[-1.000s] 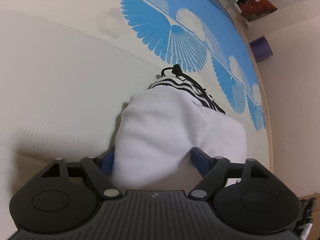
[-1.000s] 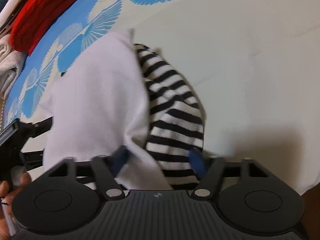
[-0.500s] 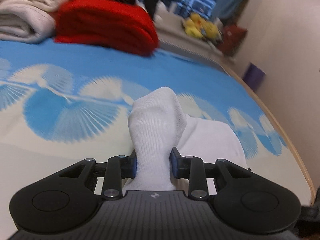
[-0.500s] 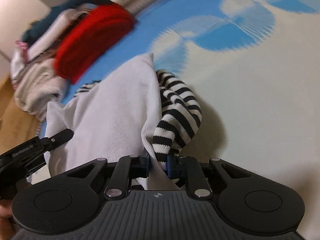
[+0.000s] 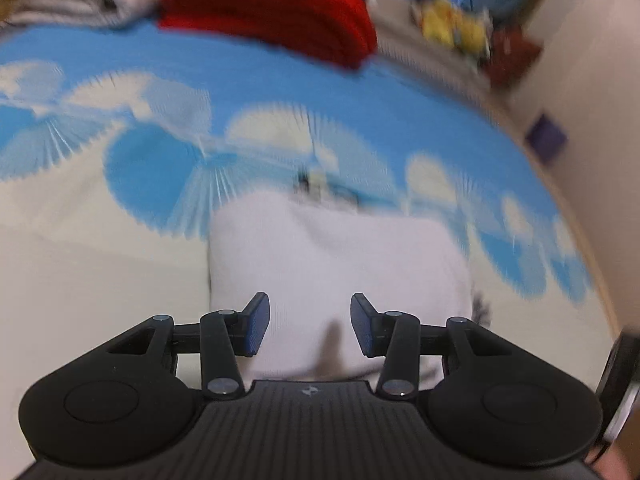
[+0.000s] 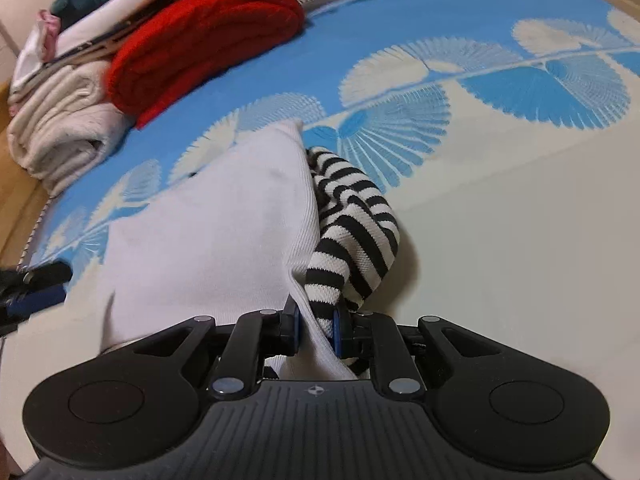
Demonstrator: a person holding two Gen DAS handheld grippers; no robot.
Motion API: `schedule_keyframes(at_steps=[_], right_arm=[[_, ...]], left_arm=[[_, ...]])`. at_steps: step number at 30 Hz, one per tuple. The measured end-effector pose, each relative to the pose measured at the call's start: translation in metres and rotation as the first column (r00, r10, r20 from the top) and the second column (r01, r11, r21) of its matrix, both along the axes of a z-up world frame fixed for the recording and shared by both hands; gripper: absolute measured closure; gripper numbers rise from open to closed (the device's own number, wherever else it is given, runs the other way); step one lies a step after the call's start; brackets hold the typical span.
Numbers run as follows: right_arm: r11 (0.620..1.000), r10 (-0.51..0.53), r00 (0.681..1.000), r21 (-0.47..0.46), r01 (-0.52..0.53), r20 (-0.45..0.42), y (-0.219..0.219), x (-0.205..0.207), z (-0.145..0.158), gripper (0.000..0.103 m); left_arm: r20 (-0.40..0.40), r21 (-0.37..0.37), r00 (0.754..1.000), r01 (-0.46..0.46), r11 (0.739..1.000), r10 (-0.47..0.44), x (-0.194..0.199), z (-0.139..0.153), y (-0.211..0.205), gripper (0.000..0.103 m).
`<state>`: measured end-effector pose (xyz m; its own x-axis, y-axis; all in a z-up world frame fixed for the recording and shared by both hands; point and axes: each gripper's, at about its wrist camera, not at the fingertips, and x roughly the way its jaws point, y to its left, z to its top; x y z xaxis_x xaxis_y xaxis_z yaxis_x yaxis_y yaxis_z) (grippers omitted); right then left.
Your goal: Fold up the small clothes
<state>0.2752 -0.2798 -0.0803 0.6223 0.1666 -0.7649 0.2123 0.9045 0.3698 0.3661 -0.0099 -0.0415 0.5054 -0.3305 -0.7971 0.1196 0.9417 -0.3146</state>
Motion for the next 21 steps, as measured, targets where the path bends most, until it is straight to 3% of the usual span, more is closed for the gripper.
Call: schedule_keyframes(at_steps=[2, 4, 6, 11, 15, 18, 19, 21], right_arm=[[1.0, -0.02, 1.0, 0.001, 0.02, -0.009, 0.003, -0.001, -0.003, 0.087], [1.0, -0.023, 1.0, -0.022, 0.022, -0.012, 0.006, -0.006, -0.003, 0.081], [0.999, -0.013, 1.0, -0.037, 0.012, -0.021, 0.01, -0.009, -0.001, 0.074], [0.997, 0.048, 0.999, -0.056, -0.049, -0.01, 0.012, -0.023, 0.015, 0.063], [0.989, 0.129, 0.988, -0.065, -0.134, -0.084, 0.012, -0.028, 0.008, 0.063], [0.987, 0.137, 0.985, -0.069, -0.145, -0.109, 0.007, -0.031, 0.004, 0.079], [0.99, 0.123, 0.988, -0.062, -0.129, -0.091, 0.003, -0.035, 0.008, 0.09], [0.991, 0.101, 0.993, -0.079, -0.106, -0.068, -0.002, -0.042, 0.015, 0.098]], left_arm=[[-0.089, 0.118, 0.995, 0.066, 0.991, -0.056, -0.001, -0.026, -0.016, 0.051], [-0.055, 0.236, 0.994, 0.106, 0.966, -0.096, -0.007, -0.032, -0.026, 0.039], [-0.022, 0.263, 0.995, 0.1, 0.96, -0.097, -0.014, -0.022, -0.027, 0.04], [0.052, 0.201, 0.988, 0.133, 0.97, -0.147, -0.034, 0.006, -0.019, 0.04], [-0.121, 0.195, 0.986, 0.139, 0.971, -0.117, -0.022, -0.035, -0.007, 0.03], [-0.137, 0.062, 0.99, 0.029, 0.998, -0.02, -0.023, -0.022, 0.02, 0.041], [-0.122, 0.048, 0.993, 0.016, 0.999, -0.01, -0.027, -0.016, 0.025, 0.041], [-0.094, 0.045, 0.995, 0.021, 0.999, -0.016, -0.033, -0.006, 0.032, 0.041]])
